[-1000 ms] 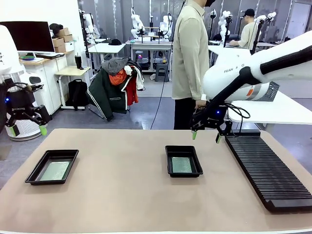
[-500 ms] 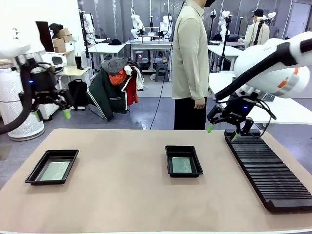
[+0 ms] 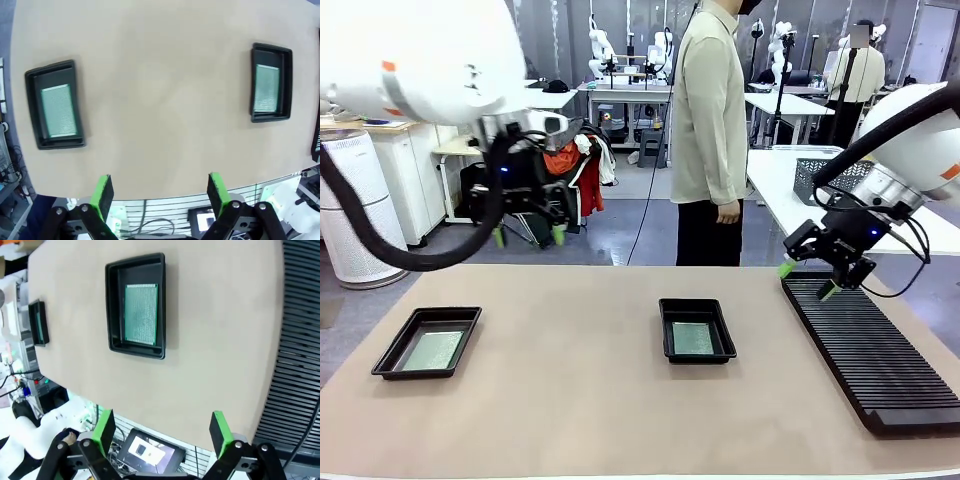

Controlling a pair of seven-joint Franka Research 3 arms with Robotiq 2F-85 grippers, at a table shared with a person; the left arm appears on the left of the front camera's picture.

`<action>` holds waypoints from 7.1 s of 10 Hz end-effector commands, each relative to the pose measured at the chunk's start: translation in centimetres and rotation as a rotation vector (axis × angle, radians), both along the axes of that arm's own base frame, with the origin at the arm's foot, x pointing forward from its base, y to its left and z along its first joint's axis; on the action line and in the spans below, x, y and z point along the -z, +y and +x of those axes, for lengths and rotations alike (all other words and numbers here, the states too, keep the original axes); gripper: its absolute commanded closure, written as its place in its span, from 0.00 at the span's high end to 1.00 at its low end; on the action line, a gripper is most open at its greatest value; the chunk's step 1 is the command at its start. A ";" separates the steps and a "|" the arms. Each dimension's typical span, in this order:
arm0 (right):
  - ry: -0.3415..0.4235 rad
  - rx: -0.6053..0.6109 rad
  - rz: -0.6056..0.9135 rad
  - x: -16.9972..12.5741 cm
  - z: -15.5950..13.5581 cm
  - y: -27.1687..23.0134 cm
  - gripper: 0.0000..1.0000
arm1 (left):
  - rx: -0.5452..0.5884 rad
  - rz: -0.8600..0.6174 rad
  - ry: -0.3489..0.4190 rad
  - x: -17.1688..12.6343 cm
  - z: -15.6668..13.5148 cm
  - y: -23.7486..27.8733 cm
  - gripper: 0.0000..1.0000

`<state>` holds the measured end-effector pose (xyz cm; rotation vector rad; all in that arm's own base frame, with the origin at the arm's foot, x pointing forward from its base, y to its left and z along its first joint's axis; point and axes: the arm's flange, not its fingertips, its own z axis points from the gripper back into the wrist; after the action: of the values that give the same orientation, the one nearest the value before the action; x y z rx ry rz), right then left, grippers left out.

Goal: Inspect and transfer BCBs to ESD trays.
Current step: Pick up the ESD tray and place it on the left side of the table.

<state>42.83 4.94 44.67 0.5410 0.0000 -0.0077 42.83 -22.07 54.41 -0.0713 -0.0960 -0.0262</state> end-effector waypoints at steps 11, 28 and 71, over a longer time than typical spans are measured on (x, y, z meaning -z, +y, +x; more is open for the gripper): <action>-0.001 -0.014 0.024 0.3 -0.1 -1.0 1.00 | -0.042 -0.023 -0.028 11.5 4.2 -17.5 1.00; -0.001 -0.014 0.024 0.3 -0.1 -1.0 1.00 | 0.079 0.043 0.004 22.8 9.2 -23.6 1.00; -0.001 -0.014 0.024 0.3 -0.1 -1.0 1.00 | 0.046 -0.375 -0.067 21.3 4.9 -14.0 0.00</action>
<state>42.65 3.78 44.26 0.5721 0.0079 0.0298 49.31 -38.32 32.55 -0.4105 -0.1580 -0.0442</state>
